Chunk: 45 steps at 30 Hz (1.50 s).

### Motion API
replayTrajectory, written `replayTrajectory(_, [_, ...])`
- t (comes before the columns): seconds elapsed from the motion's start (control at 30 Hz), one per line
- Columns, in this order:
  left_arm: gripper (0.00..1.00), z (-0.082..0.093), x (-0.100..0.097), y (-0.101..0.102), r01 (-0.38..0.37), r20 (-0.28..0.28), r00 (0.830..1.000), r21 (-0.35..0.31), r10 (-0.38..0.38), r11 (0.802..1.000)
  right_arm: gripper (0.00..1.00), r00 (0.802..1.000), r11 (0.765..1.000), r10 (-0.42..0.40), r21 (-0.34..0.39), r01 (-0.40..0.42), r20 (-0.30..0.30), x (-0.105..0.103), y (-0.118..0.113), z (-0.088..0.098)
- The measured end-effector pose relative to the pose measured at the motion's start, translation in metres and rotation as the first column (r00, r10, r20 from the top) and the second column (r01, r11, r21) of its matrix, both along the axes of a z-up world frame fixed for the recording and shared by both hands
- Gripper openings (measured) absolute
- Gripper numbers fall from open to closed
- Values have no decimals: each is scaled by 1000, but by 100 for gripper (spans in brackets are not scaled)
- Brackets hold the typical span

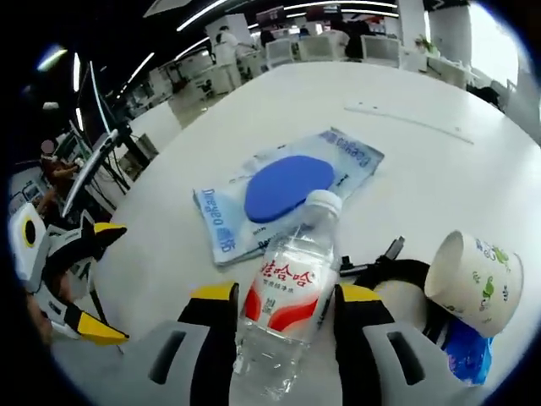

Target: Arrange the tabletop items into an orderly group along one side of the table until the central work area is clear of visible clutter.

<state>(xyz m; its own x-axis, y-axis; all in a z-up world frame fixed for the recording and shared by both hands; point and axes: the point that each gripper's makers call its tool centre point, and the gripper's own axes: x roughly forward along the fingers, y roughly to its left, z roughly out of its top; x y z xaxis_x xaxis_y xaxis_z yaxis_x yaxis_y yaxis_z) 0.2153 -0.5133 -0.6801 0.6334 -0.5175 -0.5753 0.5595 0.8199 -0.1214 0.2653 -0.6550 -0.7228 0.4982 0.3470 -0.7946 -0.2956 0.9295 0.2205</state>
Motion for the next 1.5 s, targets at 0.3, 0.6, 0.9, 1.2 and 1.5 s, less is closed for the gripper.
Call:
replayTrajectory(0.3, [84, -3, 1, 1, 11, -9, 1000, 7, -11, 1000, 42, 994, 997, -70, 8, 71, -79, 6, -1, -5])
replayTrajectory(0.6, [84, -4, 1, 1, 15, -15, 1000, 8, -15, 1000, 40, 985, 994, -108, 13, 111, -137, 6, 0, -10])
replayTrajectory(0.9, [83, -4, 1, 0, 8, -14, 1000, -5, -8, 1000, 35, 978, 991, -117, 40, 125, -175, 3, 1, -9])
replayTrajectory(1.2, [83, 3, 2, 2, -3, 2, 1000, -22, 3, 1000, 33, 991, 994, -85, 67, 92, -100, 8, 9, 5])
replayTrajectory(1.5, [83, 8, 2, -4, 4, 23, 1000, -53, -3, 999, 33, 999, 995, -28, 101, 23, 42, 15, 20, 33])
